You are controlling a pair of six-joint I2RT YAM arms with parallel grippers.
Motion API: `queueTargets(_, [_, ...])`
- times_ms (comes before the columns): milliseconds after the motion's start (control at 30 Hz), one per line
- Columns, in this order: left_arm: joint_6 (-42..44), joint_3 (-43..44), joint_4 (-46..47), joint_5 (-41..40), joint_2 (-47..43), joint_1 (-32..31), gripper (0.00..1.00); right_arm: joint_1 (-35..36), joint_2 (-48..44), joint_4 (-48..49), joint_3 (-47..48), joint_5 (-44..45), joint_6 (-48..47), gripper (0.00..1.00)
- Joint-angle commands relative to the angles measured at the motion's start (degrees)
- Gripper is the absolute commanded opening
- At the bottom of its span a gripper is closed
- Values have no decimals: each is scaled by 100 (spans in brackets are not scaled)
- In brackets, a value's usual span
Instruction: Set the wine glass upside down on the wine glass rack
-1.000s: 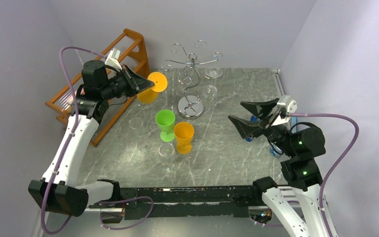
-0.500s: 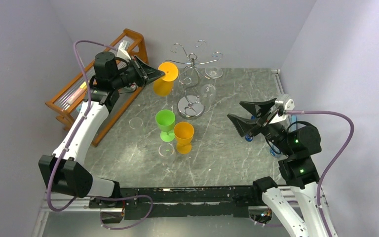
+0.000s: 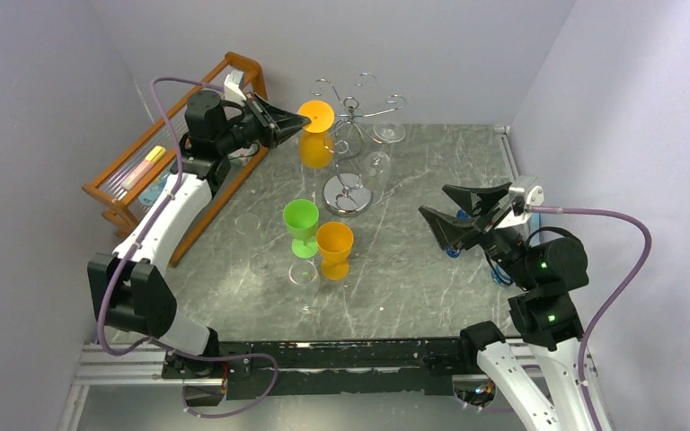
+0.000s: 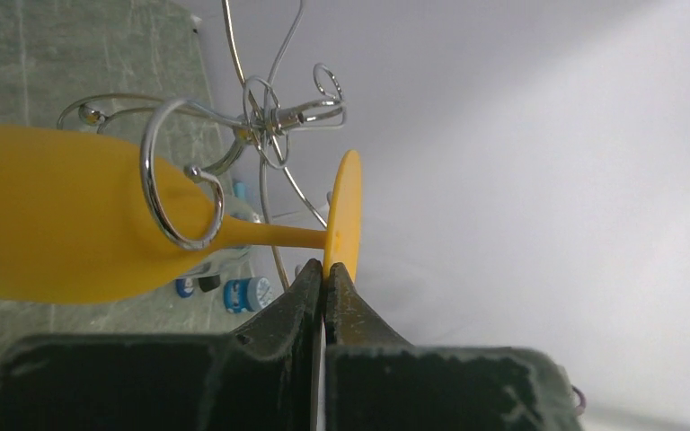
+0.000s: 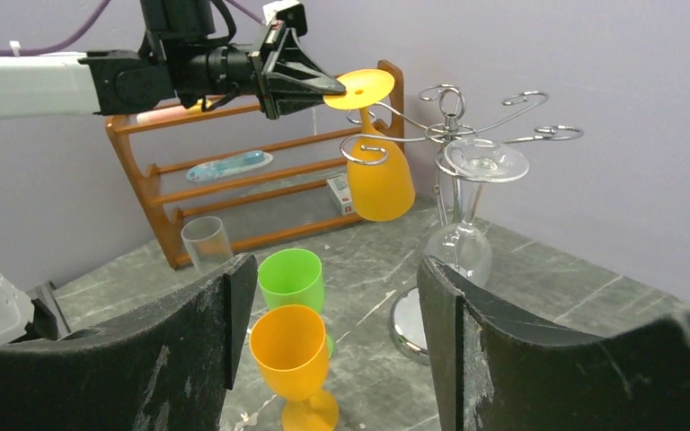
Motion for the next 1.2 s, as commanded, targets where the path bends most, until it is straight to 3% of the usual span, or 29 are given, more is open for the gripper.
queueTargets(0, [-667, 141, 754, 174, 219, -65, 5, 10, -98, 37, -30, 176, 65, 69])
queueTargets(600, [-258, 469, 431, -588, 556, 28, 5, 10, -189, 4, 13, 261, 168, 69])
queueTargets(1167, [-118, -230, 446, -409, 18, 345, 5, 10, -132, 205, -113, 129, 356, 69])
